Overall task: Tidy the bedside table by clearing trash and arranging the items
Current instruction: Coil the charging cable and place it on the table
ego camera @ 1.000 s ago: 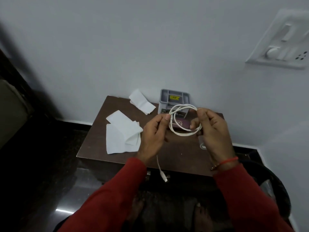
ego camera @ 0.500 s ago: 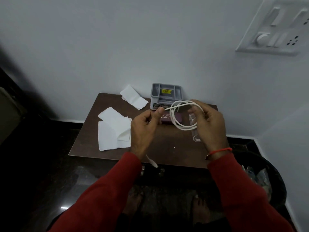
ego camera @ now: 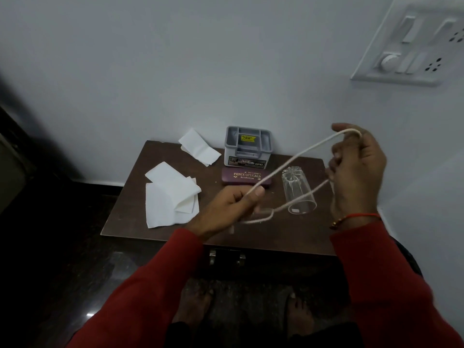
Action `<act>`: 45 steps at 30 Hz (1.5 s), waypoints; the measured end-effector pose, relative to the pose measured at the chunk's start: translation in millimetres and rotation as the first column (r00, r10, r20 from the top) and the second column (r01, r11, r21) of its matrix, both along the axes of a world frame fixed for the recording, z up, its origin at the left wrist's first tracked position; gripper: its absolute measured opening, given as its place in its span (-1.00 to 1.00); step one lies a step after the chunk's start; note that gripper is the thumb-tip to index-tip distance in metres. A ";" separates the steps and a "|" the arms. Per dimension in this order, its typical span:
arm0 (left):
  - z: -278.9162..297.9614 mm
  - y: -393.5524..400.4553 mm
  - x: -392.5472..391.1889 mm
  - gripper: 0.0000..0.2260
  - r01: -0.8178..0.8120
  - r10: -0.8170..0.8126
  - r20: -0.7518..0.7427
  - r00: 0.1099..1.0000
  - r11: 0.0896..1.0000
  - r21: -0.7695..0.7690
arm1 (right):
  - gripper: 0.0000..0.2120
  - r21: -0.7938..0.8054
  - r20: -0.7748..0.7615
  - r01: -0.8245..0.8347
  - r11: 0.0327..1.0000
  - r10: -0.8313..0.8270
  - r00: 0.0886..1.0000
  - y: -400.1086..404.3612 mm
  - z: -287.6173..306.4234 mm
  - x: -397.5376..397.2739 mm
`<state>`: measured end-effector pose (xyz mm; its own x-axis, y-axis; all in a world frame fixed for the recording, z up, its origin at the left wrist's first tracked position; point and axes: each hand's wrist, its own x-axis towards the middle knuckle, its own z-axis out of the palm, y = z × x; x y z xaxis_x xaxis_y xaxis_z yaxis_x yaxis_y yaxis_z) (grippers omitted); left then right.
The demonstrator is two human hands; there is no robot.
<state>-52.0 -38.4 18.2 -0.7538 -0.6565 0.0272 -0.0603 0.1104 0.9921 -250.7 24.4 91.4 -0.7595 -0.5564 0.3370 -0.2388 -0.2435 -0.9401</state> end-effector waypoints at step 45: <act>64.1 23.2 8.8 -0.54 0.296 -0.382 0.126 0.915 0.851 0.433 | -0.59 0.641 -0.558 -0.181 0.746 0.615 0.558 6.5 2.4 25.8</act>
